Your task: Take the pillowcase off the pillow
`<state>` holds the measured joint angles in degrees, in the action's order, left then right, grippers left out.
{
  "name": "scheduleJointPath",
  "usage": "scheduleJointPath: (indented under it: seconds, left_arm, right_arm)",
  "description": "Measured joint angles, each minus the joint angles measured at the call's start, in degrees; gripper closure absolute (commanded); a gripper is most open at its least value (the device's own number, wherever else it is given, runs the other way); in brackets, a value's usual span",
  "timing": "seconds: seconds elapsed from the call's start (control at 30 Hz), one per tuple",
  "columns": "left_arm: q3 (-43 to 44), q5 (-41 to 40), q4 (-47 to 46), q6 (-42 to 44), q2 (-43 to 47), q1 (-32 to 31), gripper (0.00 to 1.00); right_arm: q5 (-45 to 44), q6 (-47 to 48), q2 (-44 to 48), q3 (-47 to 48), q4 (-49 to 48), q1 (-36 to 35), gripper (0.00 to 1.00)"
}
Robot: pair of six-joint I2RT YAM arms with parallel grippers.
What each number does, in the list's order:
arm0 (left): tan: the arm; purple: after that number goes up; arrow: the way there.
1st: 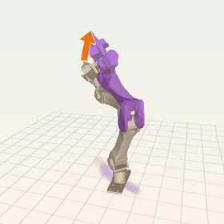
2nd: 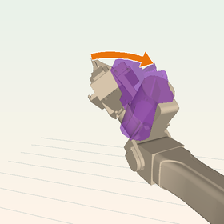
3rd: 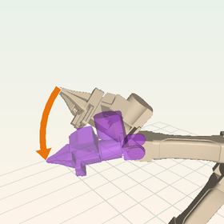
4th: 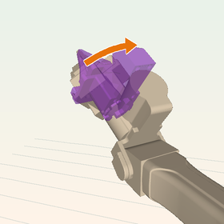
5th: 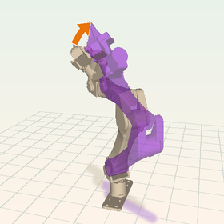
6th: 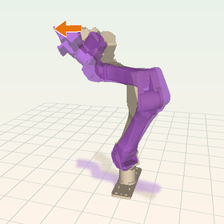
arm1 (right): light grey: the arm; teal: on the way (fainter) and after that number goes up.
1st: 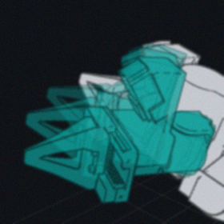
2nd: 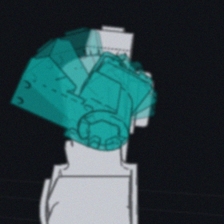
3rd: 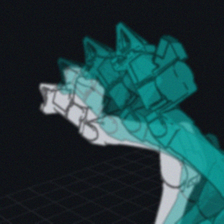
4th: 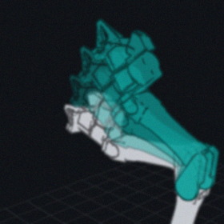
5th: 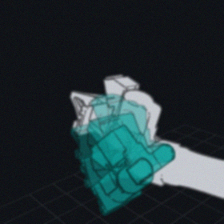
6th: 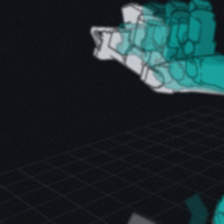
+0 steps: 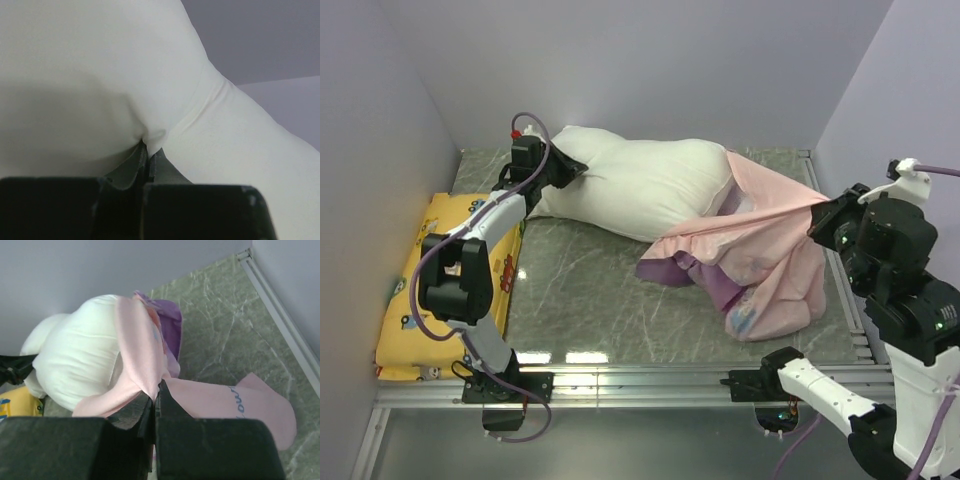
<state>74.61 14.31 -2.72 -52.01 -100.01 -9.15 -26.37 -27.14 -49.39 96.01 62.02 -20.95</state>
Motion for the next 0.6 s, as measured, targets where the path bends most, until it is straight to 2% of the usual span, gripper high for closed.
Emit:
scheduleJointPath:
  seconds: [0.4,0.6]
  left_arm:
    - [0.87,3.43,-1.09,-0.87,-4.11,0.07,1.0]
    - [0.94,4.28,-1.2,-1.03,-4.22,0.28,0.99]
  right_arm:
    - [-1.16,1.55,0.26,13.09,0.83,0.96,1.0]
    - [-0.22,2.27,-0.39,14.45,-1.31,0.96,1.0]
